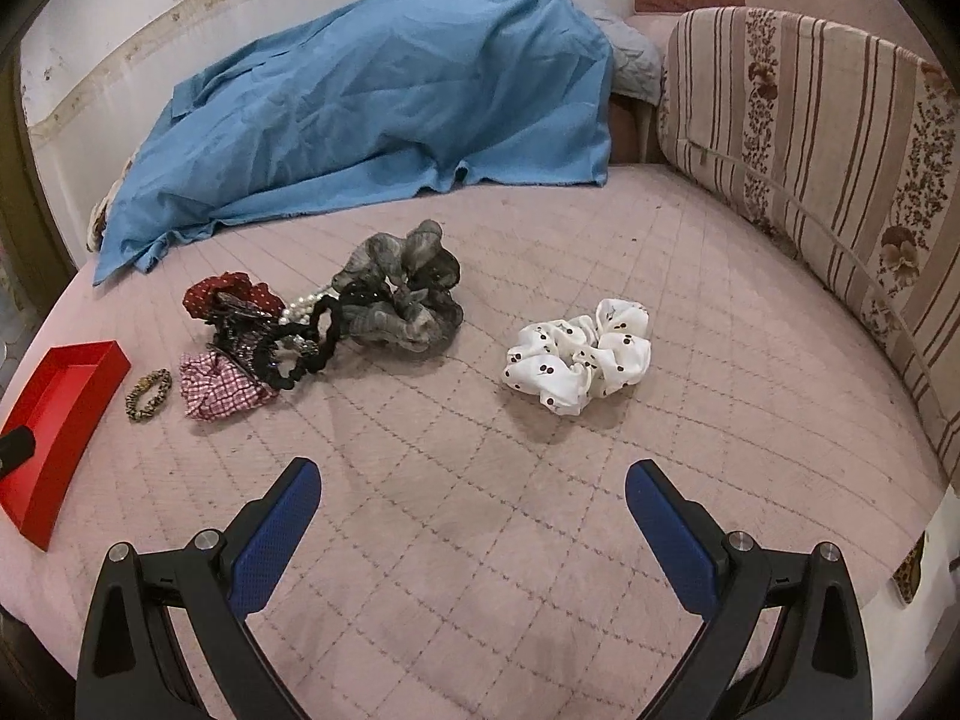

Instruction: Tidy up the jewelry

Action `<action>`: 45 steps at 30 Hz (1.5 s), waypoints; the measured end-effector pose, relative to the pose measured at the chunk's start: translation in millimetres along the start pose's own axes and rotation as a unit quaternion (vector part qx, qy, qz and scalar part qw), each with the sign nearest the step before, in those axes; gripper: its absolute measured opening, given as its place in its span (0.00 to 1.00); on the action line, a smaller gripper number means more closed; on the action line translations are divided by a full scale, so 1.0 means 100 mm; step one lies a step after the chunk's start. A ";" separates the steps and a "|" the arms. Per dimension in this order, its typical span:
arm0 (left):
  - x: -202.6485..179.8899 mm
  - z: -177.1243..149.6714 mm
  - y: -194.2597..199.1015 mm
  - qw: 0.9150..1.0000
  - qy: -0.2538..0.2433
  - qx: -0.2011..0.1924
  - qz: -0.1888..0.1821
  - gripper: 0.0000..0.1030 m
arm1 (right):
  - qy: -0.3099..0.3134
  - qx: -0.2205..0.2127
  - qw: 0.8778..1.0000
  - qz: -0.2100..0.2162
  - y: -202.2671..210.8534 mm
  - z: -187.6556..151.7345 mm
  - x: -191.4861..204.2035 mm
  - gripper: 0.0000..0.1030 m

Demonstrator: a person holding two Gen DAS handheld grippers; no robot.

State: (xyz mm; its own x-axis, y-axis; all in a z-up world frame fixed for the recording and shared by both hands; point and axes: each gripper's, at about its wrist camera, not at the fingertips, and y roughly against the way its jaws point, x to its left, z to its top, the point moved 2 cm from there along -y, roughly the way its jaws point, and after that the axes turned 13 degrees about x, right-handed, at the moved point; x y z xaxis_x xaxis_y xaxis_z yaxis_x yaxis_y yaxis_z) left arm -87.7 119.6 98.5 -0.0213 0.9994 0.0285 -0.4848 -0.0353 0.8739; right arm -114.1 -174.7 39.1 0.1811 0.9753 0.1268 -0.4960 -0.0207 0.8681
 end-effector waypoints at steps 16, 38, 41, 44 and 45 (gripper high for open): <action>-0.39 0.92 -0.67 0.990 -0.002 0.054 -0.127 0.74 | -0.044 0.020 0.999 -0.017 -0.43 0.48 -0.60 0.94; -0.58 1.53 -1.76 0.963 0.053 0.165 -0.205 0.06 | -0.064 0.059 0.996 0.005 -0.93 0.72 -0.74 0.39; -0.54 1.50 -1.71 0.964 0.065 0.156 -0.204 0.06 | -0.072 0.065 0.995 0.024 -0.94 0.69 -0.77 0.20; -0.50 1.48 -1.53 0.963 0.072 0.142 -0.216 0.06 | -0.072 0.060 0.995 0.030 -0.88 0.69 -0.77 0.14; -0.49 1.48 -1.45 0.963 0.072 0.136 -0.220 0.06 | -0.073 0.058 0.995 0.031 -0.85 0.68 -0.77 0.13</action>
State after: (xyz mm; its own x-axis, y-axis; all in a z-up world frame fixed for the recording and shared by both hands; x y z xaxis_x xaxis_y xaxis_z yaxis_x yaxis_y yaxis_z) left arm 112.6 76.7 42.2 0.0029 0.9053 -0.4247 -0.2289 0.4141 0.8810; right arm -28.0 -263.2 -11.4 0.2783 0.9295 0.2419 -0.4109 -0.1125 0.9047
